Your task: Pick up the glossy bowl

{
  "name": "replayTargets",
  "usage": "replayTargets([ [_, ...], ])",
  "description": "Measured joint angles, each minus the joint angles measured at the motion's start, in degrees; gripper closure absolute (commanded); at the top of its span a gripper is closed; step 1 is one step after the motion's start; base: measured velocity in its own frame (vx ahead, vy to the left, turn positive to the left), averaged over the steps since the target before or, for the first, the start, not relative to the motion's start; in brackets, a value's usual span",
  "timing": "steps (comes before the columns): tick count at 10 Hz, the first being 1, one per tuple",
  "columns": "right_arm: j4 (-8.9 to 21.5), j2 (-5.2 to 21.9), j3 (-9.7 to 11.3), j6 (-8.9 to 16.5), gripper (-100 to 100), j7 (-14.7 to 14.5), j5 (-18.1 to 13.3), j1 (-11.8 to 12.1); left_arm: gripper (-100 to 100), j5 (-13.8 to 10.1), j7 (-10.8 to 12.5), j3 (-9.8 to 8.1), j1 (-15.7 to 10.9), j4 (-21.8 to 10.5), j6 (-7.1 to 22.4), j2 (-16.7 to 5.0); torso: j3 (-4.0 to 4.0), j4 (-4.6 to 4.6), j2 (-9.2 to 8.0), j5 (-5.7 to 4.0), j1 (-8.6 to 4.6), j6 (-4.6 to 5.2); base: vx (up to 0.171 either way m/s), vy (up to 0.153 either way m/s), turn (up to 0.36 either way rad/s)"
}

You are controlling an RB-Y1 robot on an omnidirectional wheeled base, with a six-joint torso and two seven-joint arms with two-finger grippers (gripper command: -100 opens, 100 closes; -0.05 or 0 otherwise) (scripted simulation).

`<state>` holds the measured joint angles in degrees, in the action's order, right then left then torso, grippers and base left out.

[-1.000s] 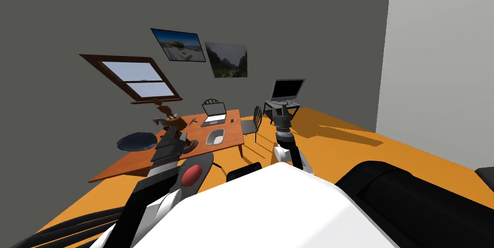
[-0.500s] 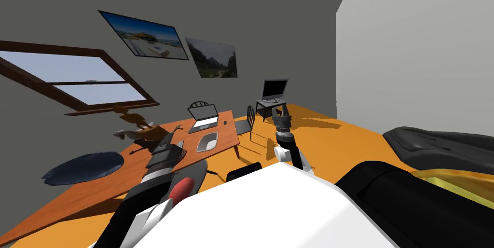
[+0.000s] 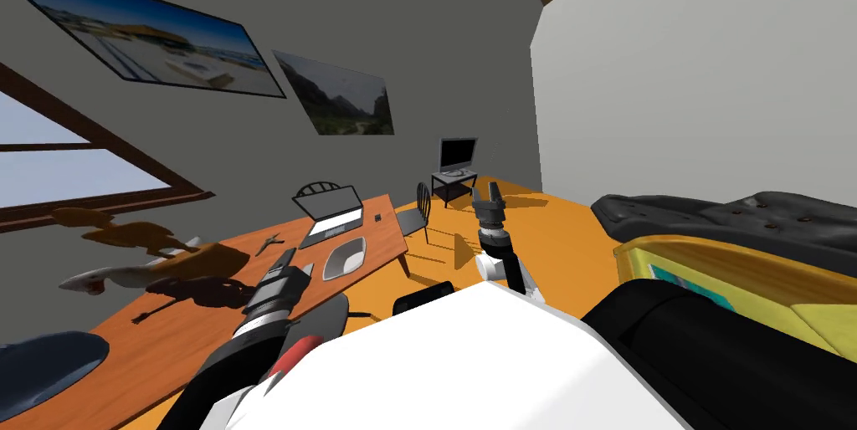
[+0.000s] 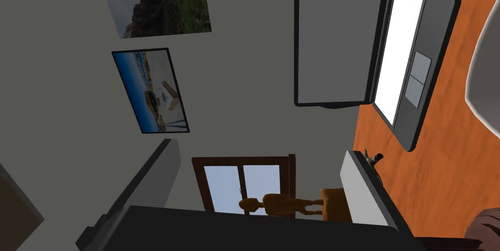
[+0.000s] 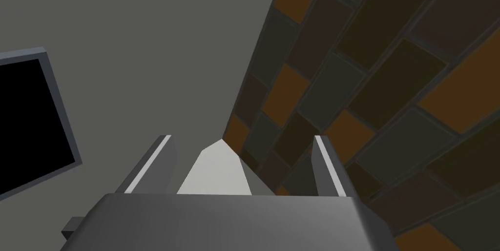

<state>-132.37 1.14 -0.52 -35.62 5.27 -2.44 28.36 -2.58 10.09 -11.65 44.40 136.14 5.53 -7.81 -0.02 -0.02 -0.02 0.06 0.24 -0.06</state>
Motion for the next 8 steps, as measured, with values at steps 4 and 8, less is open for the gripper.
replayTargets([
  [4,0.0,0.0,0.01,0.0,0,0.0,0.0,-0.01,-100,-2.5,2.94,-1.72,3.61,-1.52,4.86,-0.62,0.03,0.01,0.04,-0.01,-0.03,0.03,-0.013,0.021,-0.27],
  [8,0.0,0.0,0.0,0.0,0,0.0,0.0,-0.01,-100,-4.35,5.2,-3.25,3.98,-3.45,10.21,-1.42,0.06,0.02,0.1,-0.01,-0.01,0.04,-0.006,0.019,-0.225],
])
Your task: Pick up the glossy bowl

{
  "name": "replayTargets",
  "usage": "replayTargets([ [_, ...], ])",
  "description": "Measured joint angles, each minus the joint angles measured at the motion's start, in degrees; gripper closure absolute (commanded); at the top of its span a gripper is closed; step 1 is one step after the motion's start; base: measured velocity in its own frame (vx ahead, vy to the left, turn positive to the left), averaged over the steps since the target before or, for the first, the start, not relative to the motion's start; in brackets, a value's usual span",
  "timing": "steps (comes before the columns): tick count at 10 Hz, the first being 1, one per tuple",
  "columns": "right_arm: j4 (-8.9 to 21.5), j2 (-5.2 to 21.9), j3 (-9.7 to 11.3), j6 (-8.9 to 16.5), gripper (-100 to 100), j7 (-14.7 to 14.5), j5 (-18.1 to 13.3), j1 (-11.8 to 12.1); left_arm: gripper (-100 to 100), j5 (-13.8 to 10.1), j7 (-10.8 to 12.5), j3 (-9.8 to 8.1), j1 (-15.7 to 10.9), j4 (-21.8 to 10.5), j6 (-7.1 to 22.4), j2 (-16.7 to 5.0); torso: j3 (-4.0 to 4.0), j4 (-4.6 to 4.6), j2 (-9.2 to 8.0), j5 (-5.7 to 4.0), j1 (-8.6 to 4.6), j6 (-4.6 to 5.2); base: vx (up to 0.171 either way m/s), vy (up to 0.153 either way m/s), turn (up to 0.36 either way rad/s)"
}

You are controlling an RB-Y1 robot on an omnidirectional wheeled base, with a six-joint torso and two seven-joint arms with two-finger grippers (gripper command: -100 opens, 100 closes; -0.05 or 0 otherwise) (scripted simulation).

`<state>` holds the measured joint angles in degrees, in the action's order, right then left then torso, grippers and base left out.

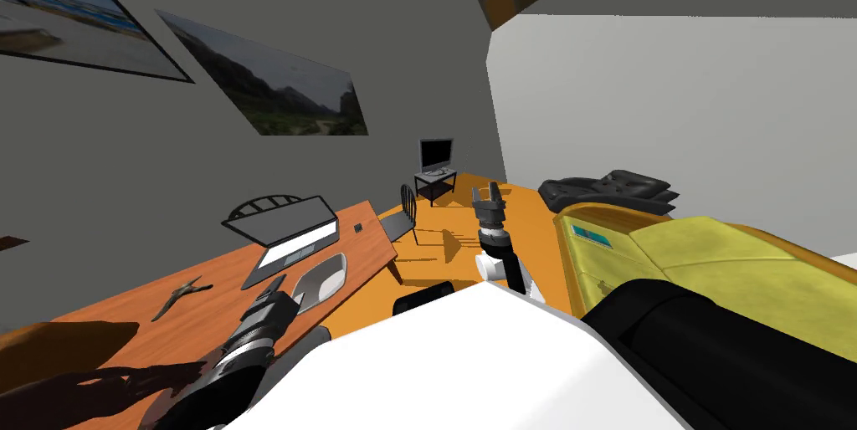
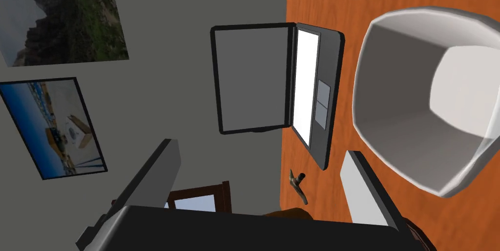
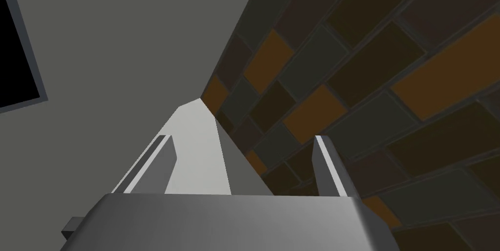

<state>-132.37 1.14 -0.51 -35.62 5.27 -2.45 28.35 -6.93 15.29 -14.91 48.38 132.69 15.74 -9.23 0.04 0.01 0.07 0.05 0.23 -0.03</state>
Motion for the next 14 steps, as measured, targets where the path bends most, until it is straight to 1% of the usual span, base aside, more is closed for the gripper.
replayTargets([
  [1,0.0,0.0,-0.01,0.0,0,0.0,0.0,0.01,-100,-0.56,0.75,-0.4,0.35,-0.36,1.29,-0.32,0.0,0.0,0.0,0.01,0.02,-0.05,-0.008,0.023,-0.266],
  [2,0.0,0.0,0.0,0.0,0,0.0,0.0,0.01,-100,-1.52,1.61,-0.97,1.06,-1.65,2.23,-0.97,0.0,0.0,0.0,0.01,0.01,-0.02,-0.004,0.023,-0.13],
  [3,0.0,0.0,-0.01,0.0,0,0.0,0.0,0.02,-100,-1.81,2.13,-1.19,1.24,-1.59,3.45,-1.01,0.01,0.0,0.03,0.0,-0.01,-0.06,-0.001,0.019,-0.269],
  [4,0.0,0.0,0.0,0.0,0,0.0,0.0,0.01,-100,-3.15,3.06,-1.83,2.99,-1.63,4.47,-1.85,0.01,0.0,0.02,0.0,-0.01,-0.03,-0.004,0.021,-0.148],
  [5,0.0,0.0,-0.01,0.0,0,0.0,0.0,0.02,-100,-3.16,3.49,-1.84,2.85,-1.86,5.54,-1.59,0.02,0.0,0.04,0.0,-0.02,-0.05,-0.001,0.013,-0.289],
  [6,0.0,0.0,0.0,0.0,0,0.0,0.0,0.01,-100,-3.89,4.17,-2.32,2.77,-3.01,6.93,-2.16,0.03,0.01,0.05,0.0,-0.02,-0.02,0.004,0.023,-0.426],
  [8,0.0,0.0,-0.01,0.0,0,0.0,0.0,0.01,-100,-6.05,6.46,-3.48,4.03,-4.65,10.58,-3.37,0.03,0.01,0.06,0.02,0.1,-0.04,-0.001,0.046,-0.354],
  [9,0.0,0.0,-0.01,0.0,0,0.0,0.0,0.01,-100,-6.74,7.46,-3.59,4.79,-5.73,12.25,-3.38,0.03,0.01,0.05,0.03,0.1,-0.04,0.008,0.042,-0.289],
  [10,0.0,0.01,-0.01,0.0,0,0.0,0.0,0.02,-100,-7.35,8.51,-3.81,5.63,-5.76,14.54,-3.37,0.04,0.01,0.08,0.02,0.08,-0.05,0.008,0.029,-0.084],
  [12,0.0,0.0,-0.01,0.0,0,0.0,0.0,0.02,-100,-9.32,9.9,-4.57,5.9,-8.58,16.08,-5.07,0.06,0.02,0.11,0.01,0.01,-0.05,0.01,0.022,-0.254],
  [13,0.0,0.0,-0.01,0.0,0,0.0,0.0,0.02,-100,-9.85,10.8,-4.77,5.73,-9.88,17.64,-5.36,0.07,0.02,0.13,0.01,0.03,-0.04,0.013,0.039,-0.295],
  [14,0.0,0.01,-0.01,0.0,0,0.0,0.0,0.02,-100,-10.74,11.75,-4.88,6.74,-10.49,19.08,-5.61,0.07,0.03,0.13,0.02,0.07,-0.06,0.013,0.052,-0.216],
])
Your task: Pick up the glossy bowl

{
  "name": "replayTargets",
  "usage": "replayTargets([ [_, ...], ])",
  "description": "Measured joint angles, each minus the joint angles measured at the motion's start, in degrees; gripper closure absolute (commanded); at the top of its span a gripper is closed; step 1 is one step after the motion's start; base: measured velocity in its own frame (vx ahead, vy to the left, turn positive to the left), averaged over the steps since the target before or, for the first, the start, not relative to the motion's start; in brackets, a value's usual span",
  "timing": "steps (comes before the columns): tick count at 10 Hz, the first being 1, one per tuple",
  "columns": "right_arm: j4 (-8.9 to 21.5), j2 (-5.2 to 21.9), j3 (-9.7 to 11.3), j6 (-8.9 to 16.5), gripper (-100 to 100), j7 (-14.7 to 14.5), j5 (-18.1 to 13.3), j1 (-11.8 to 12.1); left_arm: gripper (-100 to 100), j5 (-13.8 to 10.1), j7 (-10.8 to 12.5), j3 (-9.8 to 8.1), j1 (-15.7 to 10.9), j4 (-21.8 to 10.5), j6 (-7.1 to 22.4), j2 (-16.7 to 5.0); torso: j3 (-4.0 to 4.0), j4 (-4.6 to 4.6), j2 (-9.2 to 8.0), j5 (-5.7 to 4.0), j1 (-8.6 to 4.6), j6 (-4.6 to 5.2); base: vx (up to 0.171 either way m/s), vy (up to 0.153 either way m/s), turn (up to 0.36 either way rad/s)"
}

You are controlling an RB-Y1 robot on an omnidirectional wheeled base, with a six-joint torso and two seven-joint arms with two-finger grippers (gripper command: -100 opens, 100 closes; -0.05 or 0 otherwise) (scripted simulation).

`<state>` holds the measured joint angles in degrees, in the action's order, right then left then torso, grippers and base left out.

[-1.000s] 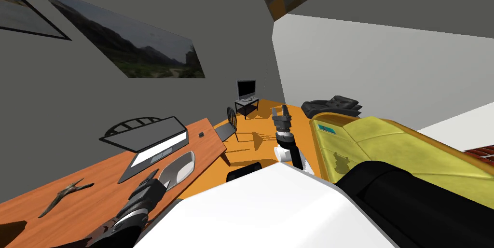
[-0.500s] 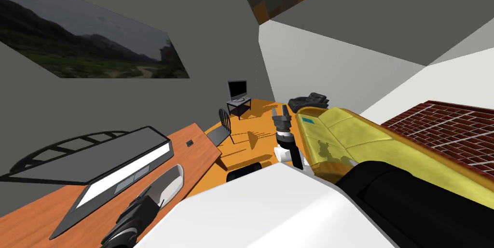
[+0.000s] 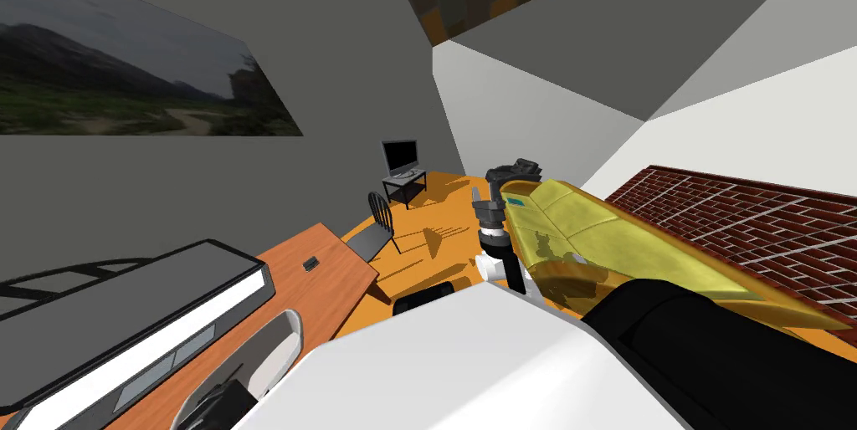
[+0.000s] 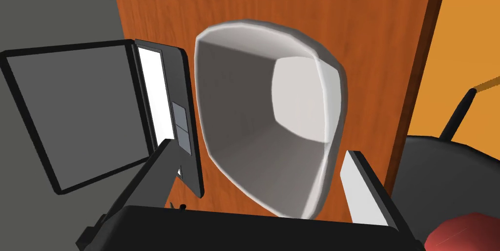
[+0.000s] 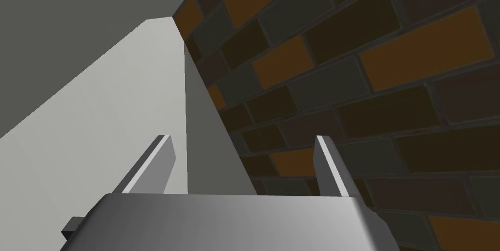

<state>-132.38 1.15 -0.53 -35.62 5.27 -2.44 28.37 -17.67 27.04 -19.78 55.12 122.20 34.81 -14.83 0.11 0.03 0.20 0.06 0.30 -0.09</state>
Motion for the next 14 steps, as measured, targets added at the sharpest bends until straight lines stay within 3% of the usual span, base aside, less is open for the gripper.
replayTargets([
  [2,0.0,0.0,0.0,0.0,0,0.0,0.0,0.0,-100,-2.69,1.92,-0.72,0.82,-2.76,2.39,-1.84,0.02,0.0,0.03,0.02,0.07,0.0,0.023,0.048,-0.195],
  [6,0.0,0.0,-0.01,0.0,0,0.0,0.0,0.01,-100,-5.84,4.96,-0.96,2.15,-6.14,6.99,-3.06,0.05,0.02,0.09,0.01,0.0,-0.02,0.026,0.044,-0.15],
  [8,0.0,0.0,-0.01,0.0,0,0.0,0.0,0.01,-100,-7.19,5.94,-0.13,2.2,-9.44,8.33,-3.12,0.04,0.02,0.07,0.01,0.0,-0.04,0.012,0.03,-0.046],
  [9,0.0,0.0,-0.01,0.0,0,0.0,0.0,0.01,0,-7.3,6.03,-0.11,2.28,-9.48,8.52,-3.14,0.02,0.01,0.04,-0.01,-0.09,-0.04,0.0,0.0,0.0],
  [10,0.0,0.0,0.0,0.0,0,0.0,0.0,0.01,-100,-7.29,6.02,-0.12,2.27,-9.47,8.5,-3.14,0.01,0.0,0.02,-0.03,-0.15,-0.04,0.001,0.013,0.003],
  [14,0.0,0.0,0.0,0.0,0,0.0,0.0,0.01,-100,-6.21,4.89,0.52,-0.66,-13.9,6.34,-2.29,0.01,0.0,0.03,-0.02,-0.12,-0.04,0.004,0.015,0.0],
])
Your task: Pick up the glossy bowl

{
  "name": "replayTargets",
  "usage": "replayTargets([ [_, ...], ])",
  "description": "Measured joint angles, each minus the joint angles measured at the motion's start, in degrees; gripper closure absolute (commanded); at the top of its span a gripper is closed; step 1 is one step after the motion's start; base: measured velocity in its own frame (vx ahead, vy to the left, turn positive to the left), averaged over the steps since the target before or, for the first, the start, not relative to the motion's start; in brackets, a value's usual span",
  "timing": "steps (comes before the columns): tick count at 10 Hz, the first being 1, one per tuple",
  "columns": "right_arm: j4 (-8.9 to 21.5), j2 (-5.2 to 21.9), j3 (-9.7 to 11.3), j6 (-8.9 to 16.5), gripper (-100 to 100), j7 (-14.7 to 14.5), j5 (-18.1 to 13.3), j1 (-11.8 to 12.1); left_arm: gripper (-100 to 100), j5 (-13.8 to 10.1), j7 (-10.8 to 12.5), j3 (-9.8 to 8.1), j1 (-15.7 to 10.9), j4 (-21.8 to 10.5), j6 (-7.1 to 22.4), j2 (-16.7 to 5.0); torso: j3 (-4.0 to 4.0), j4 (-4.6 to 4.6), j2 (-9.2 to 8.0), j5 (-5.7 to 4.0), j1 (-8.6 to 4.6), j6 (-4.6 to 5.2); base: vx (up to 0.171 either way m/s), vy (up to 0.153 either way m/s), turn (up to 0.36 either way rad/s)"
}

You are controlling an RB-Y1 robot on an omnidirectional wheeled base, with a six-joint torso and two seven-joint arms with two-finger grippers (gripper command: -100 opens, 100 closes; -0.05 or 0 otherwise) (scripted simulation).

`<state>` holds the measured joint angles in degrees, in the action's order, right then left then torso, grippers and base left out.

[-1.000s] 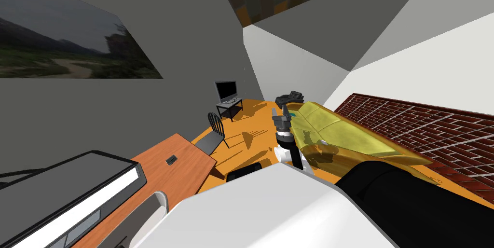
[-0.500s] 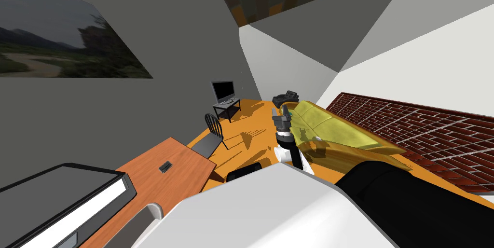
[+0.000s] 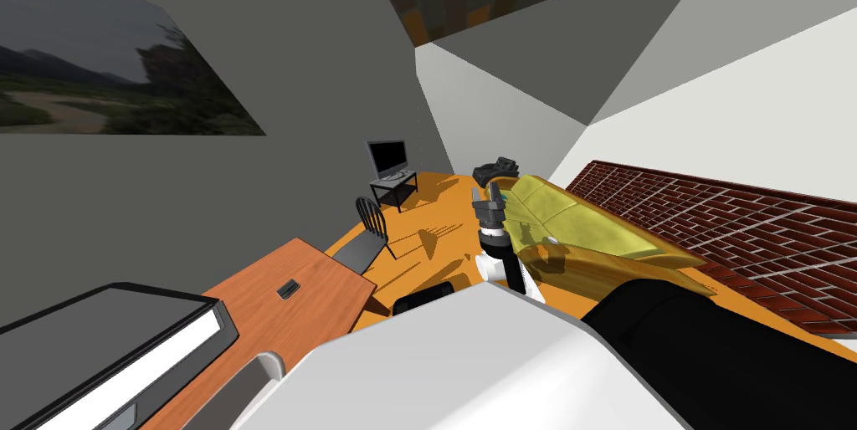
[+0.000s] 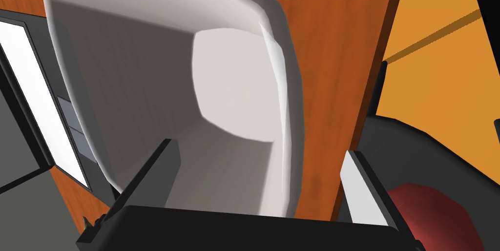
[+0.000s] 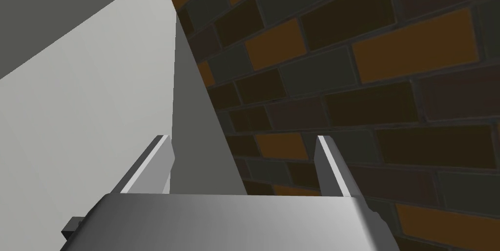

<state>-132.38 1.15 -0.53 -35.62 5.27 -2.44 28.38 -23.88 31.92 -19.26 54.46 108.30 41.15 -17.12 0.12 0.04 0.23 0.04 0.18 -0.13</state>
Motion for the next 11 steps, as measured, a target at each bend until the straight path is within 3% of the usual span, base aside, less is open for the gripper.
replayTargets([
  [1,0.0,0.0,0.0,0.0,0,0.0,0.0,0.0,100,0.01,-0.07,0.02,-0.05,-0.11,-0.13,0.02,0.0,0.0,-0.01,-0.01,-0.03,0.0,0.0,0.0,0.0],
  [5,0.0,0.0,0.0,0.0,0,0.0,0.0,0.0,100,-0.01,-0.05,0.06,-0.03,-0.14,-0.05,0.04,-0.02,-0.02,-0.03,-0.08,-0.11,0.0,0.0,0.0,0.0],
  [6,0.0,0.0,0.0,0.0,0,0.0,0.0,0.0,0,-0.01,-0.05,0.07,-0.02,-0.16,-0.03,0.05,-0.03,-0.02,-0.03,-0.11,-0.14,0.0,0.0,0.0,0.0],
  [7,0.0,0.0,0.0,0.0,0,0.0,0.0,0.0,100,-0.01,-0.05,0.08,-0.02,-0.17,-0.02,0.05,-0.03,-0.03,-0.04,-0.12,-0.17,0.0,-0.002,-0.011,-0.004],
  [10,0.0,0.0,0.0,0.0,0,0.0,0.0,0.0,100,-0.79,0.76,-0.42,2.27,3.27,1.44,-0.55,-0.06,-0.04,-0.09,-0.25,-0.37,-0.01,-0.005,-0.016,0.001],
  [11,0.0,0.0,0.0,0.0,0,0.0,0.0,0.0,0,-0.81,0.83,-0.43,2.35,3.41,1.6,-0.56,-0.06,-0.05,-0.08,-0.25,-0.34,0.0,0.0,0.0,0.0],
])
